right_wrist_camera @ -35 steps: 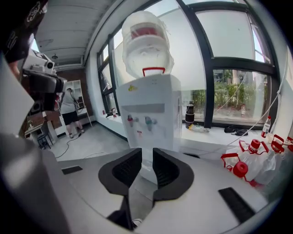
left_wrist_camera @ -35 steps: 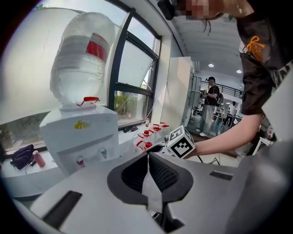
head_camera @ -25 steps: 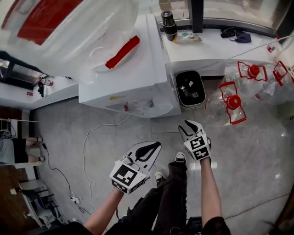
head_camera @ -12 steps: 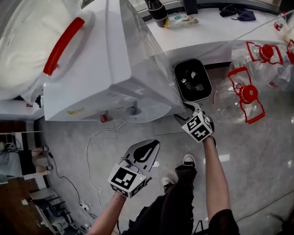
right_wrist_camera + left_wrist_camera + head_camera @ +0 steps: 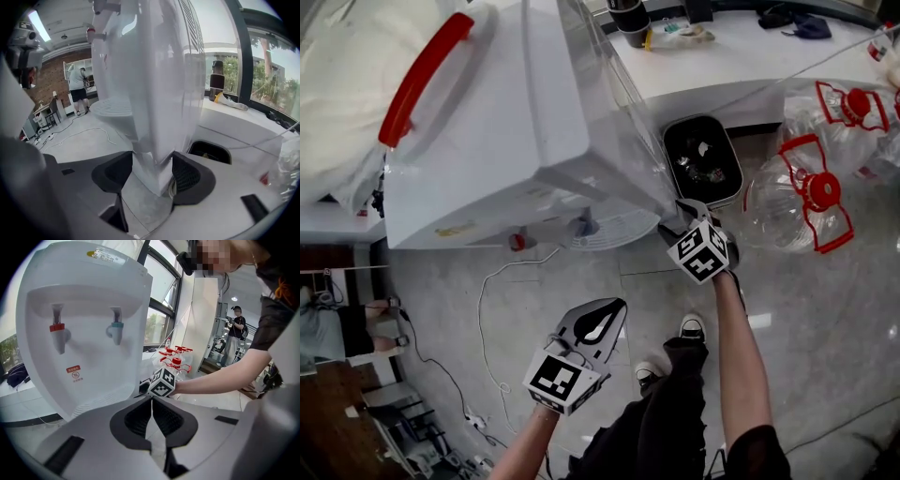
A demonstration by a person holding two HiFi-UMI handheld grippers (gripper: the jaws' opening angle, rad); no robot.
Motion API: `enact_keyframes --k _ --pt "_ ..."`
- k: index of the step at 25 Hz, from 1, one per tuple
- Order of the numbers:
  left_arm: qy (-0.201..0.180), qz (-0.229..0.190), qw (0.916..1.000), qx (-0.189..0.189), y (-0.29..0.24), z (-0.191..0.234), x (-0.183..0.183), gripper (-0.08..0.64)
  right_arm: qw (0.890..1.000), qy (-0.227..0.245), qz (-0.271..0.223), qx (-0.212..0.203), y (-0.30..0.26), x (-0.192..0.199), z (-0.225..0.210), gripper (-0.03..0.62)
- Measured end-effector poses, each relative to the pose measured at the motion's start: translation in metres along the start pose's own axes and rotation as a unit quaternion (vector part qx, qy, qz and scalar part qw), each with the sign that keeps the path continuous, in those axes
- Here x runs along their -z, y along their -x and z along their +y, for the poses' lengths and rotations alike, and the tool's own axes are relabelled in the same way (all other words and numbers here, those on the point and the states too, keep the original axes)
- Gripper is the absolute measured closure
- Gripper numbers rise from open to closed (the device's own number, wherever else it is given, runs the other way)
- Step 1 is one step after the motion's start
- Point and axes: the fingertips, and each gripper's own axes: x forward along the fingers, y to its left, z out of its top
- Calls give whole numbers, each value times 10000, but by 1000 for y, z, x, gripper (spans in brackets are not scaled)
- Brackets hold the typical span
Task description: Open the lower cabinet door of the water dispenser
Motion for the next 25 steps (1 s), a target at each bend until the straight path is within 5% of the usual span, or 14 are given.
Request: enact_keyframes --k 14,25 --pt "374 -209 9990 -115 38 -26 -1 540 9969 -722 157 -271 59 57 101 390" --pt "590 -172 9956 -707 121 -10 60 540 9942 -314 532 -879 63 75 223 411"
